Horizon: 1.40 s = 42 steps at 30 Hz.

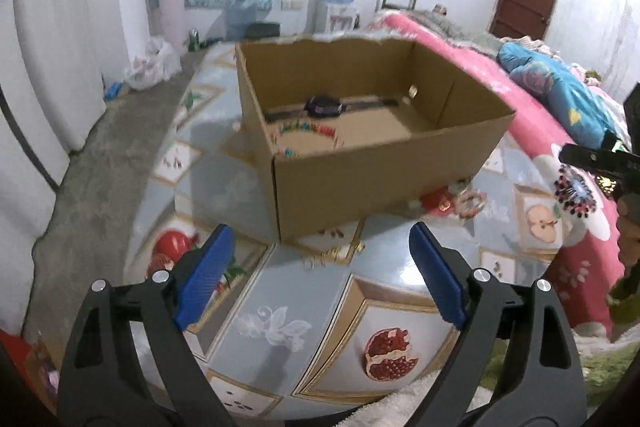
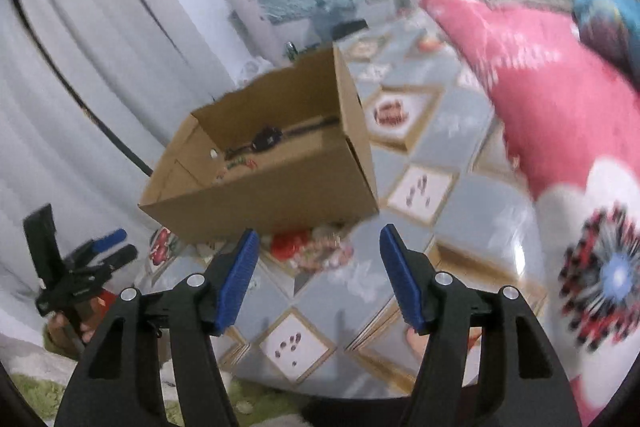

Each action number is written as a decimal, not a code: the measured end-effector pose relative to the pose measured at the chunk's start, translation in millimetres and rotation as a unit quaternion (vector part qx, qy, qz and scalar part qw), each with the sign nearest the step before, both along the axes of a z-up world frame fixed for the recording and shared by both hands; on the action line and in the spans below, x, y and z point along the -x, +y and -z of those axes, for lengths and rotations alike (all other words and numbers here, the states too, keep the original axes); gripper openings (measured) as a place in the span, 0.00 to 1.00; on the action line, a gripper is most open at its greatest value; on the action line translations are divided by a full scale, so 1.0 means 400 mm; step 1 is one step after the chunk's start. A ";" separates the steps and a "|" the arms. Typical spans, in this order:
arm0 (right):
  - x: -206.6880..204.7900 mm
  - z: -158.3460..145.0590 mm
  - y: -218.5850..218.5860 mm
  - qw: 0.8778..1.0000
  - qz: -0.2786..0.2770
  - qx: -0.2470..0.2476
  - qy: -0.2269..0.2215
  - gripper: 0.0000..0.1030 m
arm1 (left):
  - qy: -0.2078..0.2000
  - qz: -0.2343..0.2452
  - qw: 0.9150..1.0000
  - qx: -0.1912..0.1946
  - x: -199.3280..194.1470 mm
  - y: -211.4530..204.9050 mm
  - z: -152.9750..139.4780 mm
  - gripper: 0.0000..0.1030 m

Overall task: Organize jewelry
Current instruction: 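Withdraw the right tool from the box toward the pink bead bracelet, then lower the right gripper onto the pink bead bracelet and close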

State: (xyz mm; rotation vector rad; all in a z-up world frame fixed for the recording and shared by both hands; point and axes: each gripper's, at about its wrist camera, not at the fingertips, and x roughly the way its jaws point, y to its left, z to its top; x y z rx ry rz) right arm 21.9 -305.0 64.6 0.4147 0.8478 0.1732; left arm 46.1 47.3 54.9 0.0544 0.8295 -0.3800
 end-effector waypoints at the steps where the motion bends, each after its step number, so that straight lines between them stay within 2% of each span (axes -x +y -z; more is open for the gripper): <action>1: -0.009 0.021 0.000 1.000 0.006 -0.010 0.012 0.60 | 0.003 -0.006 1.000 -0.004 -0.004 0.001 0.014 0.83; 3: -0.035 0.052 0.007 0.999 0.013 -0.026 0.028 0.60 | 0.012 -0.026 0.999 -0.021 -0.032 0.002 0.039 0.83; 7: -0.085 0.079 0.022 0.998 0.011 -0.042 0.040 0.49 | 0.012 -0.050 0.998 -0.029 -0.081 0.021 0.056 0.83; 13: -0.164 0.099 0.050 0.997 -0.002 -0.049 0.055 0.36 | 0.023 -0.075 0.997 -0.016 -0.134 0.046 0.067 0.83; 15: -0.185 0.103 0.053 0.997 -0.003 -0.054 0.058 0.35 | 0.027 -0.070 0.997 -0.005 -0.146 0.055 0.067 0.85; 19: -0.208 0.102 0.058 0.997 -0.003 -0.063 0.054 0.34 | 0.026 -0.070 0.997 -0.007 -0.162 0.056 0.071 0.85; 27: -0.209 0.097 0.063 0.997 -0.001 -0.062 0.047 0.34 | 0.016 -0.079 0.997 0.001 -0.182 0.068 0.071 0.85; 32: -0.139 0.089 0.053 0.999 0.000 -0.034 0.040 0.34 | 0.021 -0.044 0.999 0.015 -0.129 0.067 0.072 0.85; 38: -0.073 0.144 0.058 0.997 0.012 0.004 0.077 0.34 | 0.061 0.002 0.998 -0.014 -0.056 -0.006 0.138 0.85; 42: -0.083 0.174 0.079 0.995 0.015 0.025 0.093 0.34 | 0.068 0.018 0.998 -0.009 -0.045 -0.045 0.152 0.85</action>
